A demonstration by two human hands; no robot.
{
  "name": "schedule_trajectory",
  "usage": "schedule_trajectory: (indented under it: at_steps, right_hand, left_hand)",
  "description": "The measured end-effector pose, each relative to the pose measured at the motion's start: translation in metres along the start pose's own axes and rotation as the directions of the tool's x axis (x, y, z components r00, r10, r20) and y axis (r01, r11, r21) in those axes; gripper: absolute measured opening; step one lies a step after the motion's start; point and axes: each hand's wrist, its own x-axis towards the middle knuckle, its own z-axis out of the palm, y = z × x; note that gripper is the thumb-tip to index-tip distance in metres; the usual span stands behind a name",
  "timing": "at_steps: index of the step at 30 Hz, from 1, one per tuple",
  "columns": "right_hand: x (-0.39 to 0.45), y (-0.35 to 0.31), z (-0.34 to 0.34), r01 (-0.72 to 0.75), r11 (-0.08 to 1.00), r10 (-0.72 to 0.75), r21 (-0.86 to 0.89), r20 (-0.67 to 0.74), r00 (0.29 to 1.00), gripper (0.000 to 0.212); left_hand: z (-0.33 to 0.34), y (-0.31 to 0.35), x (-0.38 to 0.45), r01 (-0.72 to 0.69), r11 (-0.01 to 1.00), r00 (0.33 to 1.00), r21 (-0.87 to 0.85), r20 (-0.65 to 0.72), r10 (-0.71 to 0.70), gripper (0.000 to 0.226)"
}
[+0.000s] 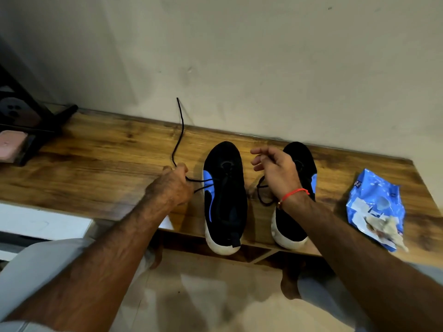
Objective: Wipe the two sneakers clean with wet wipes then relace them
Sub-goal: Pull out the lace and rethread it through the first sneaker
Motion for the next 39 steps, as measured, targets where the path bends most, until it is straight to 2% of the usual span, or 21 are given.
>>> schedule_trajectory:
  at_steps: [2, 4, 9, 10, 12, 14, 15, 17, 18, 20, 22, 24, 27, 31, 32, 36, 39]
  right_hand:
    - [0.002, 0.000, 0.001, 0.017, 1.000, -0.017, -0.008, -0.032, 0.999, 0.031]
    - [0.002, -0.001, 0.003, 0.043, 0.998, -0.044, -0.043, -0.031, 0.999, 0.030]
    - [0.000, -0.005, 0.007, 0.083, 0.991, -0.083, -0.103, 0.012, 0.997, 0.028]
    - [-0.001, -0.005, 0.008, 0.098, 0.987, -0.095, -0.127, 0.026, 0.995, 0.027]
    - [-0.003, -0.004, 0.008, 0.148, 0.969, -0.132, -0.199, 0.088, 0.987, 0.022]
    - [-0.004, -0.001, 0.009, 0.234, 0.922, -0.175, -0.309, 0.206, 0.963, 0.016]
    - [-0.004, 0.001, 0.011, 0.284, 0.888, -0.190, -0.363, 0.272, 0.943, 0.016]
    - [-0.005, 0.005, 0.015, 0.356, 0.827, -0.199, -0.435, 0.366, 0.909, 0.019]
    - [-0.005, 0.007, 0.016, 0.368, 0.811, -0.194, -0.455, 0.384, 0.903, 0.018]
    - [-0.005, 0.008, 0.017, 0.365, 0.812, -0.191, -0.455, 0.384, 0.903, 0.015]
    - [-0.006, 0.007, 0.017, 0.369, 0.816, -0.198, -0.444, 0.385, 0.901, 0.011]
    - [-0.005, 0.005, 0.016, 0.373, 0.817, -0.192, -0.439, 0.402, 0.895, 0.009]
    - [-0.006, 0.004, 0.014, 0.365, 0.824, -0.168, -0.434, 0.428, 0.888, 0.008]
    - [-0.005, 0.002, 0.012, 0.368, 0.824, -0.168, -0.431, 0.435, 0.885, 0.005]
    - [-0.004, 0.003, 0.012, 0.366, 0.825, -0.162, -0.431, 0.440, 0.883, 0.004]
    - [-0.003, 0.003, 0.013, 0.355, 0.830, -0.137, -0.430, 0.461, 0.877, 0.005]
    - [-0.003, 0.004, 0.013, 0.333, 0.847, -0.122, -0.415, 0.458, 0.880, 0.015]
  left_hand:
    - [0.001, -0.001, 0.005, 0.003, 0.995, 1.000, 0.095, -0.013, -0.002, 0.051]
    - [-0.001, 0.001, 0.006, 0.025, 0.998, 0.999, 0.065, 0.022, -0.026, 0.051]
    - [-0.011, 0.000, 0.003, 0.100, 0.968, 0.994, -0.232, -0.017, -0.107, 0.058]
    - [-0.012, -0.001, 0.003, 0.105, 0.972, 0.992, -0.210, -0.046, -0.117, 0.056]
    - [-0.012, -0.005, 0.002, 0.104, 0.995, 0.984, -0.008, -0.142, -0.104, 0.050]
    - [-0.011, -0.005, -0.001, 0.060, 0.975, 0.969, 0.216, -0.248, -0.004, 0.042]
    - [-0.009, -0.004, -0.001, 0.005, 0.968, 0.960, 0.252, -0.273, 0.066, 0.036]
    - [-0.001, 0.000, 0.003, -0.102, 0.987, 0.964, 0.126, -0.233, 0.130, 0.033]
    - [0.004, 0.003, 0.006, -0.106, 0.994, 0.980, -0.003, -0.171, 0.104, 0.039]
    - [0.013, 0.011, 0.011, -0.022, 0.969, 1.000, -0.244, -0.007, 0.021, 0.052]
    - [0.017, 0.021, 0.012, 0.093, 0.876, 0.994, -0.473, 0.098, -0.053, 0.062]
    - [0.018, 0.027, 0.011, 0.165, 0.750, 0.984, -0.641, 0.154, -0.086, 0.059]
    - [0.024, 0.027, 0.015, 0.165, 0.726, 0.985, -0.668, 0.143, -0.092, 0.055]
    - [0.040, 0.024, 0.013, 0.132, 0.854, 0.989, -0.503, 0.124, -0.080, 0.079]
    - [0.042, 0.025, 0.014, 0.129, 0.868, 0.990, -0.479, 0.107, -0.088, 0.076]
    - [0.038, 0.033, 0.020, 0.094, 0.875, 0.992, -0.475, -0.033, -0.124, 0.035]
    - [0.036, 0.038, 0.020, 0.025, 0.799, 0.984, -0.600, -0.126, -0.126, 0.029]
